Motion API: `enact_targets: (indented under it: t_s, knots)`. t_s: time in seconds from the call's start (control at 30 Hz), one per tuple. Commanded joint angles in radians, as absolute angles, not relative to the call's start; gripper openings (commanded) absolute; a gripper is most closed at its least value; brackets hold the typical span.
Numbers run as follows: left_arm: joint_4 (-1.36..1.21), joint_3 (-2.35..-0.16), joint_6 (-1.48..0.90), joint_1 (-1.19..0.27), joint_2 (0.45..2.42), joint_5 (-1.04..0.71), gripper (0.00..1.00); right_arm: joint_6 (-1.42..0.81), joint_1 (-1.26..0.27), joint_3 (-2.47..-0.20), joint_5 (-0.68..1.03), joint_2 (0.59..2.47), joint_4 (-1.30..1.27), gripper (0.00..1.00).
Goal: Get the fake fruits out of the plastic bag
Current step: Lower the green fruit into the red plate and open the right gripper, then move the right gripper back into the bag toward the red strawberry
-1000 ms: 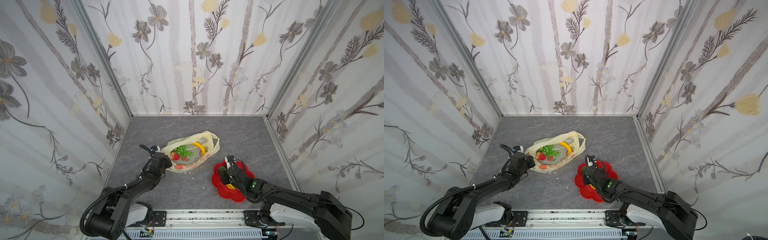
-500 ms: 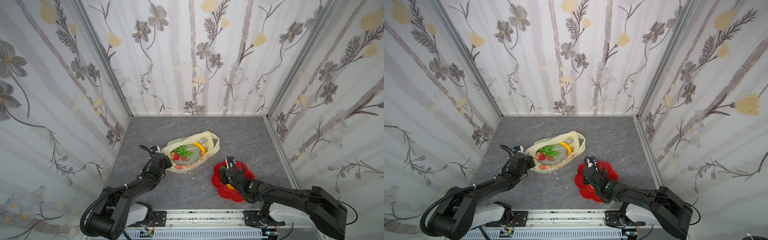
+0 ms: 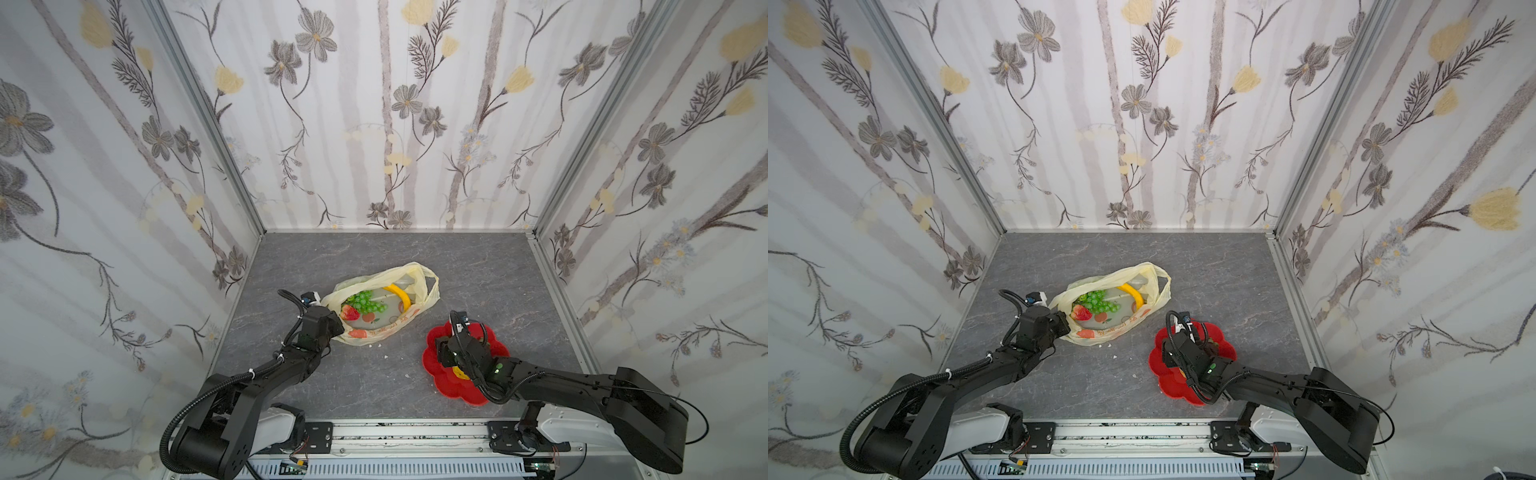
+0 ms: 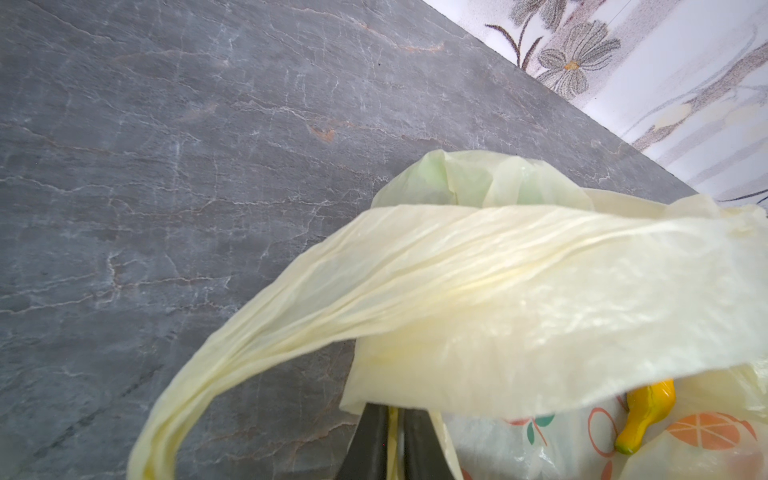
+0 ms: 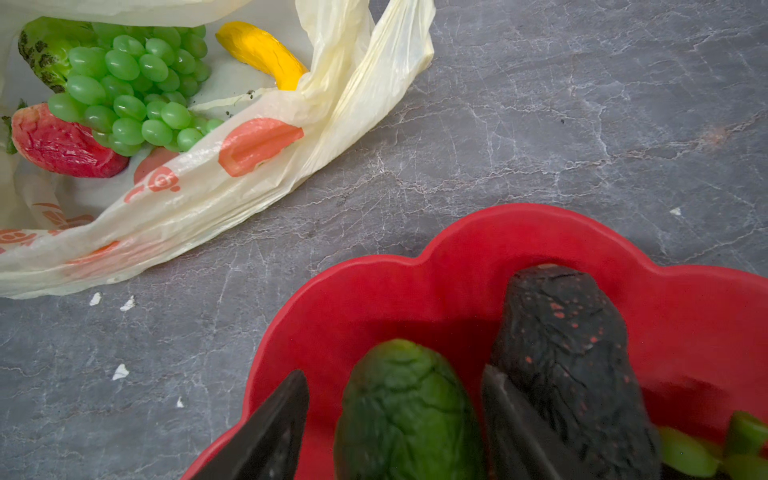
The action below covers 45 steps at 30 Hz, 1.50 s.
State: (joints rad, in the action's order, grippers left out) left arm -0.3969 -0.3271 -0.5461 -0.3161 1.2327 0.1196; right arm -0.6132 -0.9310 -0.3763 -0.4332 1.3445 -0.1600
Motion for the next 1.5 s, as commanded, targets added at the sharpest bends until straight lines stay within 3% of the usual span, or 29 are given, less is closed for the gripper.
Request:
enact_targets:
  t_s: [0.0,0.47,0.67,1.0,1.2,1.47]
  knots:
    - [-0.428,-0.326,-0.538,-0.315,1.23,0.124,0.11,-0.63,-0.931,-0.375,-0.468,1.333,-0.179,0.68]
    - [-0.448,-0.325,-0.534,-0.315,1.239,0.096,0.09,-0.592,-0.941,-0.455,-0.456,1.175,-0.091,0.71]
    - [-0.451,-0.322,-0.534,-0.315,1.231,0.089,0.07,-0.55,-0.942,-0.581,-0.363,1.223,-0.094,0.72]
    - [-0.456,-0.306,-0.538,-0.314,1.206,0.109,0.01,-0.463,-0.973,-1.009,-0.107,1.654,-0.049,0.71]
    - [-0.456,-0.264,-0.589,-0.274,1.15,0.136,0.0,-0.416,-1.051,-1.358,-0.084,1.983,0.103,0.66]
    - [-0.456,-0.244,-0.614,-0.245,1.115,0.112,0.0,-0.435,-1.07,-1.594,-0.012,2.217,0.134,0.57]
